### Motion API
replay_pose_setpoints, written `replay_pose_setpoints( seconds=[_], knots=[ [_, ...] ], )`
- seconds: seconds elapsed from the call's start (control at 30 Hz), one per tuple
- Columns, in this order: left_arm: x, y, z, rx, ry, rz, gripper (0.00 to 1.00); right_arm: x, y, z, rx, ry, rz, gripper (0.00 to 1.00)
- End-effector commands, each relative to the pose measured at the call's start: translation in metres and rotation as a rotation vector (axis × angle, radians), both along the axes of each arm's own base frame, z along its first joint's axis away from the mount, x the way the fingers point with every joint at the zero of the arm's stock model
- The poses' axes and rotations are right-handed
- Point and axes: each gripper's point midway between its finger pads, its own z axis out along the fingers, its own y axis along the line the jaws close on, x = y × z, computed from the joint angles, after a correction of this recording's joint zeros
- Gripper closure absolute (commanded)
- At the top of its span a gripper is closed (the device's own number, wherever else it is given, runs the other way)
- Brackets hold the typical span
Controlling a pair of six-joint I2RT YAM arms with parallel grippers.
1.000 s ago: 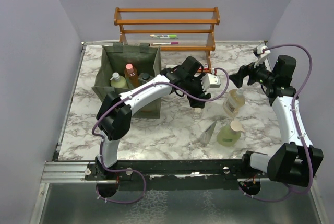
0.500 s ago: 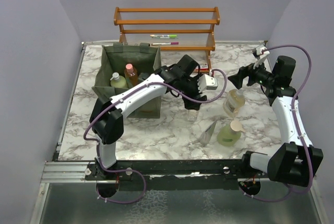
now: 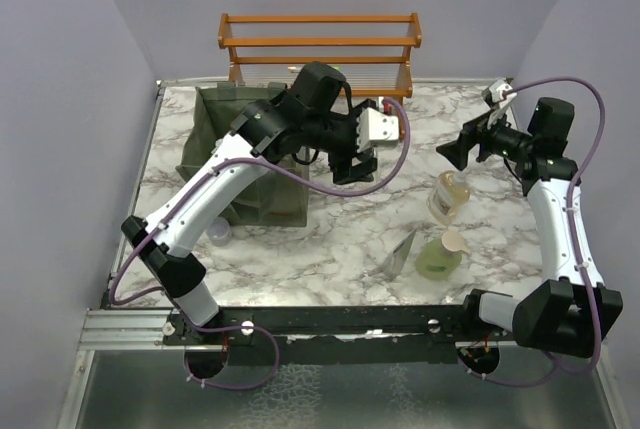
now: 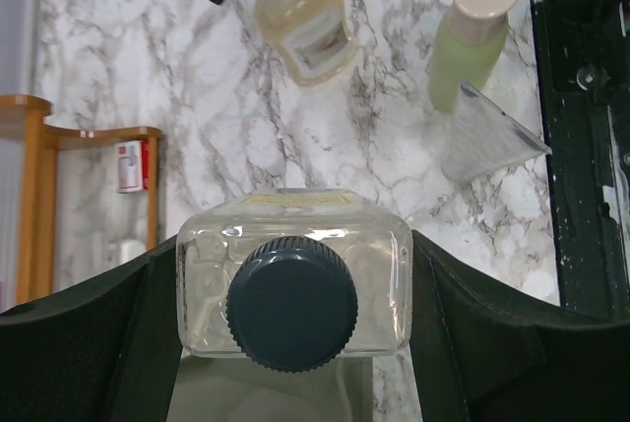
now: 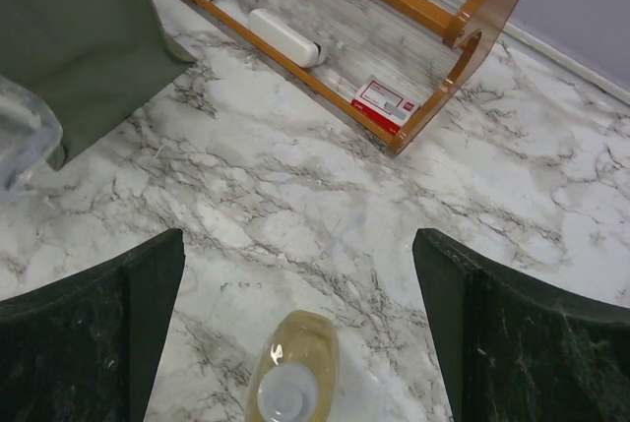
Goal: Place the personal care products into the canvas bag
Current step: Pick up the care product from the center of the board, then place the care product in the canvas bag.
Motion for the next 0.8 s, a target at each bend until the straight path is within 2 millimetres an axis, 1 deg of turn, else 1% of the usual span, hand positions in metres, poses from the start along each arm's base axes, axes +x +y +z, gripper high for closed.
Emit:
replay_pose_setpoints(
  seconds=[0.0,0.1,0.13,0.2,0.33,0.47,0.5,0.57,0.67,0.77],
  knots=[
    [-0.012,0.02,0.092,-0.179,-0.179,-0.018,1.0,-0.015,0.021,0.031,0.006,-0.051,0.126,0.02],
    [-0.018,0.032,0.127,-0.245,-0.216,0.003,1.0,-0.019,0.033,0.042,0.002,-0.063,0.177,0.02],
    [-0.02,0.036,0.134,-0.261,-0.216,0.007,1.0,-0.02,0.037,0.046,-0.003,-0.072,0.191,0.03],
    [-0.028,0.045,0.154,-0.306,-0.232,0.006,1.0,-0.02,0.047,0.053,-0.016,-0.089,0.215,0.03],
    [-0.037,0.068,0.187,-0.382,-0.256,0.022,1.0,-0.022,0.071,0.067,-0.03,-0.119,0.273,0.04],
    [-0.041,0.095,0.214,-0.441,-0.294,0.065,1.0,-0.026,0.102,0.076,-0.027,-0.134,0.365,0.06],
    [-0.04,0.103,0.218,-0.448,-0.303,0.083,1.0,-0.027,0.11,0.078,-0.031,-0.141,0.386,0.06],
    [-0.038,0.119,0.225,-0.458,-0.332,0.128,1.0,-0.03,0.132,0.083,-0.039,-0.151,0.436,0.07],
    [-0.03,0.145,0.228,-0.447,-0.376,0.215,1.0,-0.027,0.16,0.089,-0.03,-0.142,0.457,0.09],
    [-0.024,0.168,0.226,-0.433,-0.398,0.271,1.0,-0.021,0.191,0.094,-0.025,-0.123,0.442,0.13]
  ],
)
